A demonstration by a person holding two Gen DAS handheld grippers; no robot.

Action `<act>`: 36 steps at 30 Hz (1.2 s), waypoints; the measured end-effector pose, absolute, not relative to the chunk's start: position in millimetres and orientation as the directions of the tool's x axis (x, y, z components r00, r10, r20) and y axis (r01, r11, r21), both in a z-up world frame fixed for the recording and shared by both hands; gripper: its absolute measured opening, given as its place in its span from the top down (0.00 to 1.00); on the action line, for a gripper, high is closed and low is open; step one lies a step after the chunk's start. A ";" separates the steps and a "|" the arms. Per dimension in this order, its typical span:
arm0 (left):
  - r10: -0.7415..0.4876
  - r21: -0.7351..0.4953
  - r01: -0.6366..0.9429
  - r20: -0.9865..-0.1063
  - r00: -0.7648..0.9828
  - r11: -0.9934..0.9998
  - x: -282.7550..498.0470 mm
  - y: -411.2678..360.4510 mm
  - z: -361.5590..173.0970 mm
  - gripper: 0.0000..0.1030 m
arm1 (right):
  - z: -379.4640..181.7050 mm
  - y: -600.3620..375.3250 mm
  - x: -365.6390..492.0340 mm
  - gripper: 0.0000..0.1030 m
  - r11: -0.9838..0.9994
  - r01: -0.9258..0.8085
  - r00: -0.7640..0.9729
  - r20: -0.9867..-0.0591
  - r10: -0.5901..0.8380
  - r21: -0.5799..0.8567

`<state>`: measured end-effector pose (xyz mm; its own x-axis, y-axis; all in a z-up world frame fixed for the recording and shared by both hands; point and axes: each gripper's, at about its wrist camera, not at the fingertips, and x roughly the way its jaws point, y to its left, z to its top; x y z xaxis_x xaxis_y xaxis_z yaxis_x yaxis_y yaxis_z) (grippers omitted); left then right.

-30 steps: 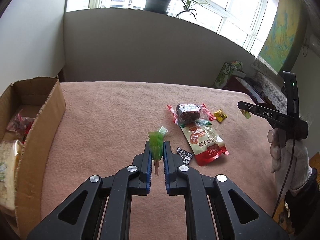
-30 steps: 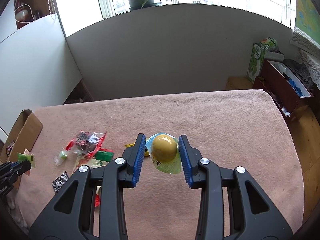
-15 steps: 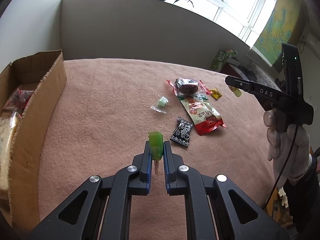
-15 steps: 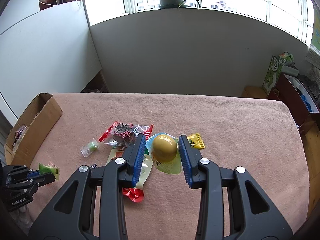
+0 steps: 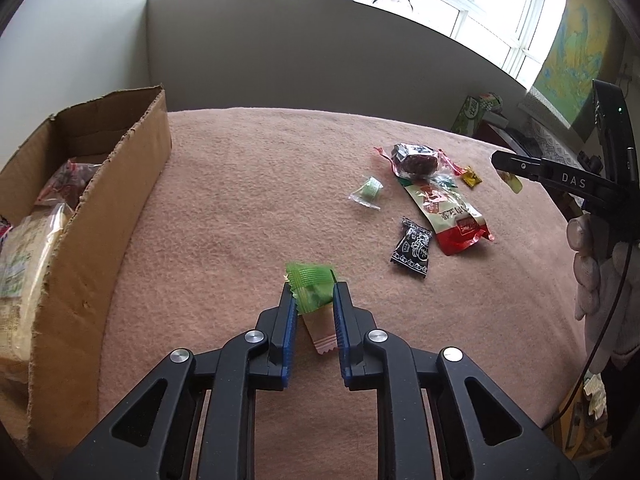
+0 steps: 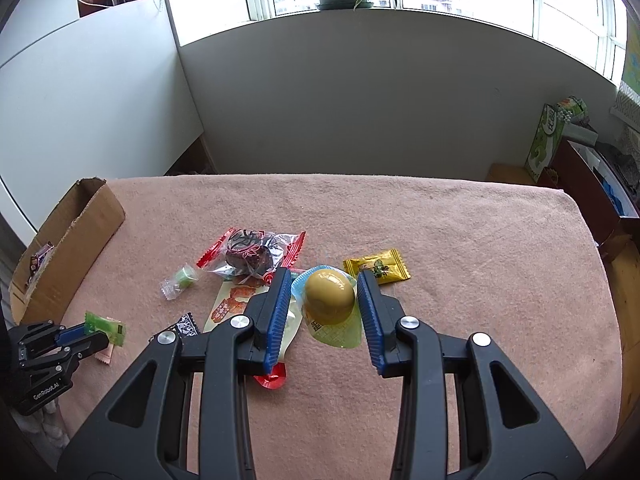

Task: Organize snacks
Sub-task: 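Hold the green candy in the left tool while the right tool holds the egg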

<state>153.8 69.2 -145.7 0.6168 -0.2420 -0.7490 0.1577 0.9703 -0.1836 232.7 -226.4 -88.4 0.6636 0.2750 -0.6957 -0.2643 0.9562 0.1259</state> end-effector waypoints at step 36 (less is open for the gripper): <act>-0.292 -0.299 0.107 -0.691 0.661 0.948 152.1 110.9 -113.6 0.95 | -76.5 -184.9 225.0 0.65 0.932 -0.338 0.650 -0.682 0.334 0.134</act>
<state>152.1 110.9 -113.6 0.6613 -0.2922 -0.6908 0.1067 0.9483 -0.2990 225.0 -184.9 -76.5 0.6503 0.3341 -0.6823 -0.3378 0.9316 0.1341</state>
